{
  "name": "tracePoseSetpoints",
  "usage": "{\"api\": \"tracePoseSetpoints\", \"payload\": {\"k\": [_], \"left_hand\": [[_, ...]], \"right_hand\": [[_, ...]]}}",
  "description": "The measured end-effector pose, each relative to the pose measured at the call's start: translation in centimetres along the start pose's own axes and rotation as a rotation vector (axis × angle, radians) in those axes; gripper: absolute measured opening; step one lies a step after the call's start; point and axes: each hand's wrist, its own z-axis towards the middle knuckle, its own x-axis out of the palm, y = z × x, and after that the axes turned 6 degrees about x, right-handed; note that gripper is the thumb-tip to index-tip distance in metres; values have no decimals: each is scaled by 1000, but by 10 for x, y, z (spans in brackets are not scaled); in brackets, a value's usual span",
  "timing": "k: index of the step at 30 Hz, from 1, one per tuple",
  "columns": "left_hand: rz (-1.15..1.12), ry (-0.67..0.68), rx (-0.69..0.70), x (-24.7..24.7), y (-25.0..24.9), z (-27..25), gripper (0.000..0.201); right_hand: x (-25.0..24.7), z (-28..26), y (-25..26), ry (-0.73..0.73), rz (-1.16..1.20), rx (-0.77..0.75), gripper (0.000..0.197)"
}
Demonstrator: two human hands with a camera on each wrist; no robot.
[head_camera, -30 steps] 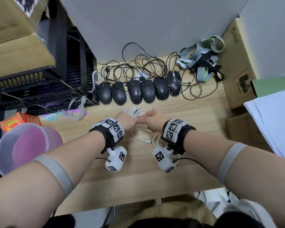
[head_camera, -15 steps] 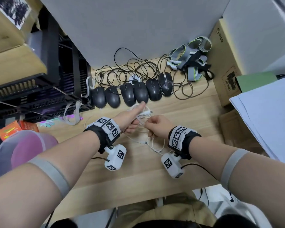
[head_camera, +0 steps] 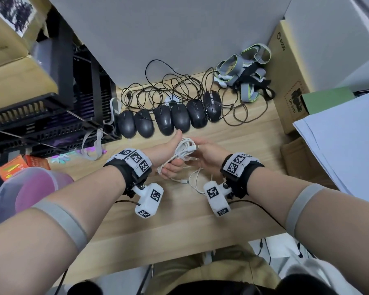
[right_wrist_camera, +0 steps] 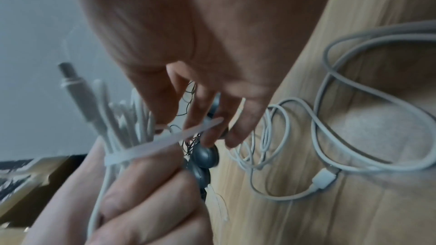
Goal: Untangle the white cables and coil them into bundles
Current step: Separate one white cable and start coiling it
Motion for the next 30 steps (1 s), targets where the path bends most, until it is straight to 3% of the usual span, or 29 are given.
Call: {"api": "tracePoseSetpoints", "payload": {"k": [5,10,13,20,24,28,30], "left_hand": [[9,14,-44,-1,-4,-3,82],[-154,-30,-16,-6,0,-2,83],[-246,-43,-1,-9,0,-2,80],[-228,-125,-29,-18,-3,0,79],[-191,-183,-16,-20,-1,3,70],[-268,-178,12,-24,2,6,61],[-299,-166,10,-25,2,7,60]], "right_hand": [[-2,1,-4,12,-75,57,20],[-7,2,-2,-42,-251,49,5],[-11,0,-4,-60,-354,31,15],[-12,-1,-10,-104,-286,0,8],[-8,2,-13,-153,-232,-47,18],[-5,1,-9,-129,-175,-22,3],[-5,0,-6,-102,-82,-12,6]]}}
